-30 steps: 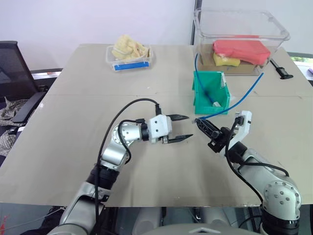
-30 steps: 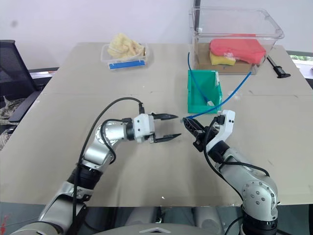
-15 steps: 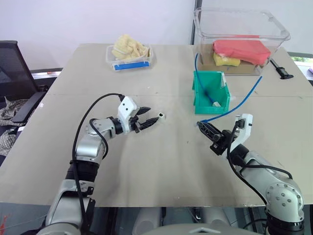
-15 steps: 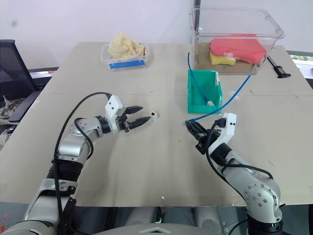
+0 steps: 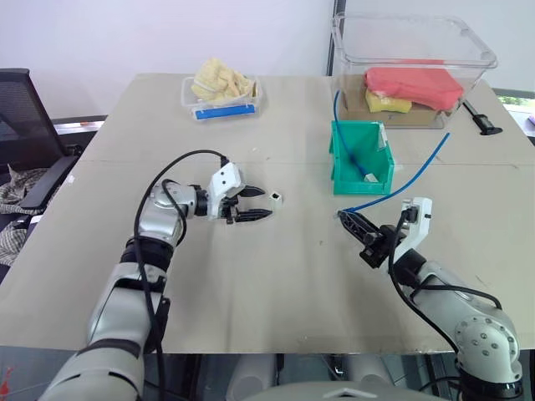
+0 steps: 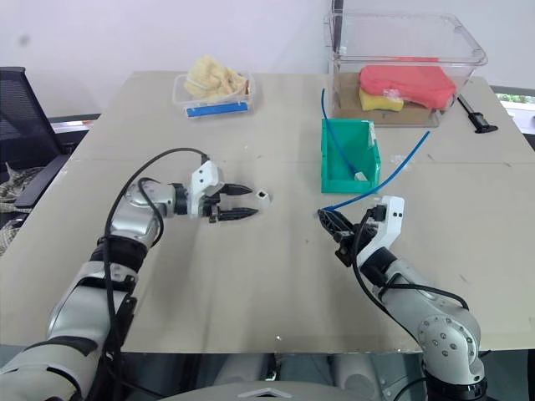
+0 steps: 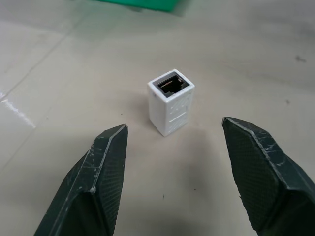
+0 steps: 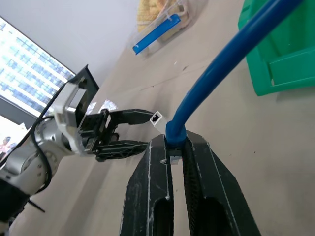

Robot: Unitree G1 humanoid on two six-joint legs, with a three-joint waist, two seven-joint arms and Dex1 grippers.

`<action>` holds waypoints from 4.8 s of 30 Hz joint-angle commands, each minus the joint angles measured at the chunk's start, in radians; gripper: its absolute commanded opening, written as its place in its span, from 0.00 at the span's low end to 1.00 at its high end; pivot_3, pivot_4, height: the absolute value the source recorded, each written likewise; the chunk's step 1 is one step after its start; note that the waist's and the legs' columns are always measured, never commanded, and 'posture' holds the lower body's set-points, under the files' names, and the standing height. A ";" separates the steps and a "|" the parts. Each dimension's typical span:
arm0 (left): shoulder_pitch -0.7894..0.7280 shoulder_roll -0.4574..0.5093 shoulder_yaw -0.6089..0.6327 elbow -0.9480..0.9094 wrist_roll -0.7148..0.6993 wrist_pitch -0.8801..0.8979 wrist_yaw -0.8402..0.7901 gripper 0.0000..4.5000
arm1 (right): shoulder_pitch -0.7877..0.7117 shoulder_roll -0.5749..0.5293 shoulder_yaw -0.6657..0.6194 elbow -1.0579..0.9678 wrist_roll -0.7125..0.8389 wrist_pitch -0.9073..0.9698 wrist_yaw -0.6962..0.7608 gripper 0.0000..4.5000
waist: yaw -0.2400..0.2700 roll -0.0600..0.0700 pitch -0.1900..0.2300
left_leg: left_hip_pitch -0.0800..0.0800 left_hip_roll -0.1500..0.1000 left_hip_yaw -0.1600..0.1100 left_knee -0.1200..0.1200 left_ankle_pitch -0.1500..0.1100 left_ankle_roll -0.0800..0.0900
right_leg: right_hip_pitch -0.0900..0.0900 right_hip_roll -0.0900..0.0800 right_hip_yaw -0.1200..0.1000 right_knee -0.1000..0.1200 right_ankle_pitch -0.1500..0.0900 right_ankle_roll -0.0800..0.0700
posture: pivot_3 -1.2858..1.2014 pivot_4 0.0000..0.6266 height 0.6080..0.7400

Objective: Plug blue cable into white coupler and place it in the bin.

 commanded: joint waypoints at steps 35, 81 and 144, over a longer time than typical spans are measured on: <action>0.157 -0.175 -0.120 -0.511 0.118 0.221 0.052 0.16 | -0.283 -0.342 0.267 0.095 -0.398 -0.052 0.349 0.00 | 0.000 -0.002 0.001 | 0.000 0.001 -0.001 0.001 0.000 0.001 | -0.001 0.000 0.001 0.001 0.000 0.000 | 0.52 0.24 1.00; 0.087 -0.197 -0.207 -0.338 0.162 0.140 0.117 0.16 | -0.386 -0.272 0.214 0.260 -0.553 0.057 0.617 0.00 | 0.000 -0.002 0.001 | 0.001 0.000 -0.001 0.002 0.000 0.001 | 0.000 -0.001 0.000 0.003 0.000 0.000 | 0.52 0.24 1.00; 0.125 -0.215 -0.203 -0.433 0.154 0.211 0.173 0.16 | -0.387 -0.339 0.538 0.446 -0.896 0.093 0.717 0.00 | -0.001 -0.007 -0.009 | 0.017 0.000 0.000 -0.004 0.000 0.001 | 0.013 -0.001 0.002 -0.001 0.000 0.000 | 0.52 0.24 1.00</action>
